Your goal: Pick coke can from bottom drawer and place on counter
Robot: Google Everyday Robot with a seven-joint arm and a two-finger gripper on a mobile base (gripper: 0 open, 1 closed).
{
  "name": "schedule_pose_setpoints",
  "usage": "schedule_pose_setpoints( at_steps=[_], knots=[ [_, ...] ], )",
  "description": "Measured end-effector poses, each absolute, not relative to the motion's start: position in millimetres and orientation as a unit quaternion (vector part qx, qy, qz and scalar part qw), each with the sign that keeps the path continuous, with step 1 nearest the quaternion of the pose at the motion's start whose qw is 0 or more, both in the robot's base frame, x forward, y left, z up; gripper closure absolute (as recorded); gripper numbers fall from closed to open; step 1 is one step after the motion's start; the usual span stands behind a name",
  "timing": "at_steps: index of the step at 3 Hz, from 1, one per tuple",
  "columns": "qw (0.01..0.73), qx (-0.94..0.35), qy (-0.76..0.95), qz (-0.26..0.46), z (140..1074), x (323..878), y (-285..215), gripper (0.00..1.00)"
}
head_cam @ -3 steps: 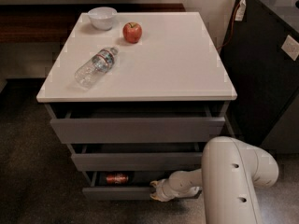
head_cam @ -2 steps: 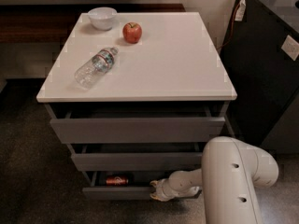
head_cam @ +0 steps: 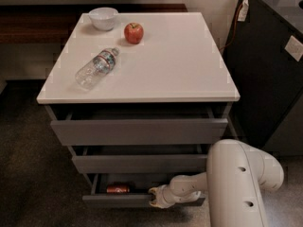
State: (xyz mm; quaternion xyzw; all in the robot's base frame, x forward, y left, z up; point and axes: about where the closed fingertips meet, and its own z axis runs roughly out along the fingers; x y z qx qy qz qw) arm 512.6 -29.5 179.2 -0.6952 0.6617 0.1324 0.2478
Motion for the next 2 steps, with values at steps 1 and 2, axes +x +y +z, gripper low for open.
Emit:
schedule_pose_setpoints(
  at_steps=[1, 2],
  knots=[
    [0.248, -0.695, 0.662, 0.132, 179.2, 512.5, -29.5, 1.00],
    [0.243, -0.704, 0.647, 0.163, 182.0, 487.0, -14.1, 1.00]
  ],
)
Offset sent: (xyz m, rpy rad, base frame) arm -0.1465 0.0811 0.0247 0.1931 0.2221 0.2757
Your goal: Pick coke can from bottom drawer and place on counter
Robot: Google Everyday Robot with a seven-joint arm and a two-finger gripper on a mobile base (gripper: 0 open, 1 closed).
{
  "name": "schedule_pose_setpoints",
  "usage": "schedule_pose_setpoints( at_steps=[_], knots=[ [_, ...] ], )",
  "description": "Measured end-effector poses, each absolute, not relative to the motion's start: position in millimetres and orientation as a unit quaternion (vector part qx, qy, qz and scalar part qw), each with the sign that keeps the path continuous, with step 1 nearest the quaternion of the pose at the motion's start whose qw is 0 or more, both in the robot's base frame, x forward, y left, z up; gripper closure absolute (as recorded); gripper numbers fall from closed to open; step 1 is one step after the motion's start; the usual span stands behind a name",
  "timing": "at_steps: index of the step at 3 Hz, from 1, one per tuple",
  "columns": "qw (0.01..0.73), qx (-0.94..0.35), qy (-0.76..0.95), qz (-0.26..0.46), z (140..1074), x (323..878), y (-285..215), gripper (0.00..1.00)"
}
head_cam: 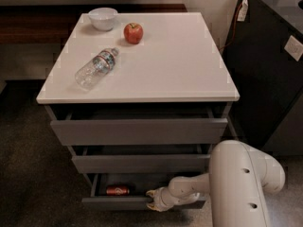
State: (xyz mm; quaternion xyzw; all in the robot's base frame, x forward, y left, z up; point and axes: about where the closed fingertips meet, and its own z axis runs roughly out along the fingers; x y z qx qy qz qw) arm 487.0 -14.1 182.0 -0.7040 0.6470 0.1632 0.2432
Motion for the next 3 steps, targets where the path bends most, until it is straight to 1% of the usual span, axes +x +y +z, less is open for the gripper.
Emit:
schedule_pose_setpoints(
  at_steps=[2, 3],
  knots=[
    [0.243, -0.704, 0.647, 0.163, 182.0, 486.9, -15.4, 1.00],
    [0.235, -0.712, 0.631, 0.202, 186.9, 451.5, 2.8, 1.00]
  ],
)
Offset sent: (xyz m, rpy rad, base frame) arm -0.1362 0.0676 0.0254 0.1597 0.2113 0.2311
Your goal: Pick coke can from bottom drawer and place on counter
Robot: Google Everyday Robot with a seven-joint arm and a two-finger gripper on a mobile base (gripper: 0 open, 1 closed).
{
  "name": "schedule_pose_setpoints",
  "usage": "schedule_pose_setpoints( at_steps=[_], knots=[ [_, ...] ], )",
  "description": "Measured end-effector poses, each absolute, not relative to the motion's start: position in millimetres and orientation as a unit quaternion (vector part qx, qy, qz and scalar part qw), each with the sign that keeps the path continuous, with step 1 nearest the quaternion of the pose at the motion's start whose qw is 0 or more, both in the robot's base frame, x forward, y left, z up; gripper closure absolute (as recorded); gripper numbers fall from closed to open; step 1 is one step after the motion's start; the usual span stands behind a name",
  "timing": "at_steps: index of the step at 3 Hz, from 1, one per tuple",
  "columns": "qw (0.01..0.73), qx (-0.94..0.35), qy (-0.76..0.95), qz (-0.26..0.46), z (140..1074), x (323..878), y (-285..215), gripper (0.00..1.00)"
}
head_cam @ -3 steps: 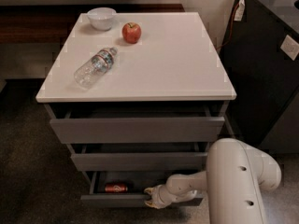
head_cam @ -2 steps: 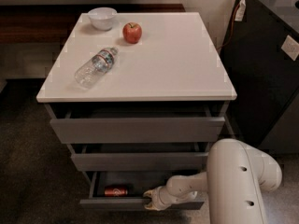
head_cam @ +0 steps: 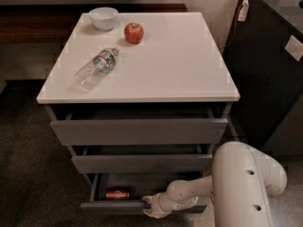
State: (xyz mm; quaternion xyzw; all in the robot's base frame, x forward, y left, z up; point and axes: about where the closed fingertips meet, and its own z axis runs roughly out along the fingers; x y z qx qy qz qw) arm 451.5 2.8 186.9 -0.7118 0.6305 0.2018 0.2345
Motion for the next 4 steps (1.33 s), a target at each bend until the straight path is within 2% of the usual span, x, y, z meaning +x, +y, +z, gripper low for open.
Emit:
schedule_pose_setpoints(
  at_steps=[2, 3, 4],
  knots=[
    [0.235, -0.712, 0.630, 0.202, 187.9, 451.4, 2.3, 1.00],
    [0.226, -0.719, 0.611, 0.242, 198.7, 405.6, 23.1, 1.00],
    [0.226, -0.719, 0.611, 0.242, 198.7, 405.6, 23.1, 1.00]
  ],
)
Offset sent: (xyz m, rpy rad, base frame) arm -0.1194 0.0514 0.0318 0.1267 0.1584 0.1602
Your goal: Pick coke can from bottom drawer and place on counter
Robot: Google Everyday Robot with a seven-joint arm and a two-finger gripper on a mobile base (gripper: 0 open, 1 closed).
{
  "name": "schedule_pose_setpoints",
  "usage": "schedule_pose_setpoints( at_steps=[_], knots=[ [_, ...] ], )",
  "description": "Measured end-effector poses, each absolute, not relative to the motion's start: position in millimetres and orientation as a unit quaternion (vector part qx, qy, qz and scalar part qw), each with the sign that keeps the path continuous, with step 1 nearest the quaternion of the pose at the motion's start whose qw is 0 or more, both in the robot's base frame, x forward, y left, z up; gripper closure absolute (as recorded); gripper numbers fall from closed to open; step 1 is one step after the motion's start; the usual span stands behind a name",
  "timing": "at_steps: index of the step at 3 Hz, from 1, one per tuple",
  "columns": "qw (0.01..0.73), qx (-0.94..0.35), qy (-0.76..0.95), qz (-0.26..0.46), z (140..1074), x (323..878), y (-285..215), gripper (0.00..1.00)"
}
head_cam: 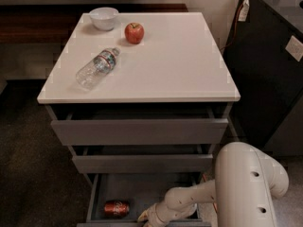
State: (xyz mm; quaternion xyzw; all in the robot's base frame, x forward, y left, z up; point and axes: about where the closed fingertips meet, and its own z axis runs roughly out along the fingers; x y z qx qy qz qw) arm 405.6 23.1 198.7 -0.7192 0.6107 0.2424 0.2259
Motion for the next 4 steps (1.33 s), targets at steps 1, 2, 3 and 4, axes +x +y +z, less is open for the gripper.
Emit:
schedule_pose_setpoints(
  at_steps=[1, 2, 3, 4],
  knots=[
    [0.218, -0.724, 0.598, 0.266, 206.3, 375.8, 35.3, 1.00],
    [0.218, -0.724, 0.598, 0.267, 206.4, 376.1, 33.0, 1.00],
    [0.213, -0.726, 0.592, 0.278, 210.8, 359.4, 38.8, 1.00],
    [0.213, -0.726, 0.591, 0.279, 212.1, 356.4, 40.0, 0.98]
  ],
)
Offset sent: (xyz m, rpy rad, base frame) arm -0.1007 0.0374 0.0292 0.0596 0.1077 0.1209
